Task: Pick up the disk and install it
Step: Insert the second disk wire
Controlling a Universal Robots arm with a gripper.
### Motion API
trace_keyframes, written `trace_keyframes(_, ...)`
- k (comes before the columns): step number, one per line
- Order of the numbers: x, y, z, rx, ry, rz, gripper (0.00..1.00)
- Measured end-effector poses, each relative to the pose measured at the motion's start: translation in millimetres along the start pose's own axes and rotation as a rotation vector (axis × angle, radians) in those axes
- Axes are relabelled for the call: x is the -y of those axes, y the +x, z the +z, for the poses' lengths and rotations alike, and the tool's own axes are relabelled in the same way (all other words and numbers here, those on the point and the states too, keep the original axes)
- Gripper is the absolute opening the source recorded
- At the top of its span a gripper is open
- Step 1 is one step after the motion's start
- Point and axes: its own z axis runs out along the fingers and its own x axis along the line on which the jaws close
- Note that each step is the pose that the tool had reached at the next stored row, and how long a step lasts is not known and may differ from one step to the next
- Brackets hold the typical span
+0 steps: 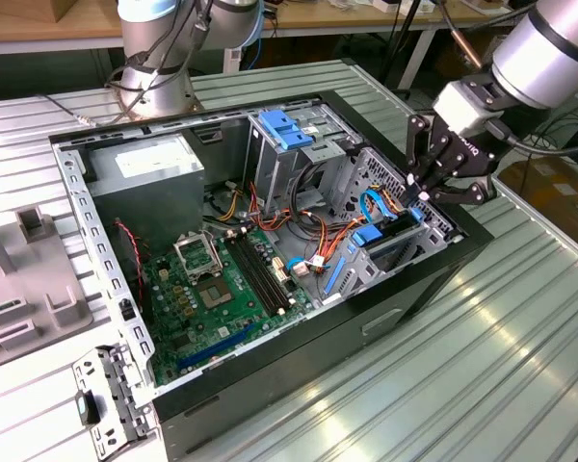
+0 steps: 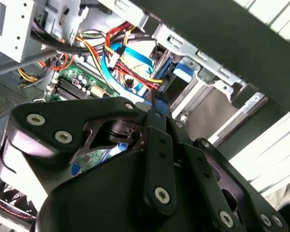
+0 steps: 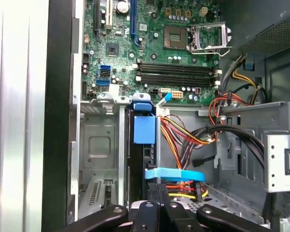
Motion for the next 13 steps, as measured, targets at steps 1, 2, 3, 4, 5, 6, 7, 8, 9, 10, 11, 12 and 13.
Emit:
trace_keyframes(1, 2.2, -0.2, -1.3, 0.0027, -0.0003, 0.0, 0.11)
trace_keyframes(2, 4.5, -0.4, -2.6, 0.0059, -0.0008, 0.0, 0.11)
trace_keyframes(3, 5.1, -0.5, -3.1, 0.0076, -0.0009, 0.0, 0.11)
trace_keyframes(4, 5.4, -0.6, -3.6, 0.0089, -0.0008, 0.0, 0.11)
trace_keyframes(5, 5.5, -0.7, -3.6, 0.0095, -0.0008, 0.0, 0.11)
trace_keyframes(6, 5.6, -0.6, -3.5, 0.0098, -0.0008, 0.0, 0.11)
trace_keyframes(7, 5.6, -0.6, -3.5, 0.0098, -0.0009, -0.001, 0.11)
trace_keyframes(8, 5.6, -0.6, -3.6, 0.0097, -0.0008, -0.001, 0.11)
trace_keyframes(9, 5.6, -0.6, -3.6, 0.0097, -0.0008, -0.001, 0.11)
trace_keyframes(10, 5.6, -0.6, -3.6, 0.0098, -0.0008, -0.001, 0.11)
trace_keyframes(11, 5.6, -0.6, -3.6, 0.0099, -0.0008, -0.001, 0.11)
trace_keyframes(12, 5.6, -0.6, -3.6, 0.0099, -0.0008, -0.001, 0.11)
trace_keyframes(13, 5.6, -0.6, -3.6, 0.01, -0.0008, -0.001, 0.11)
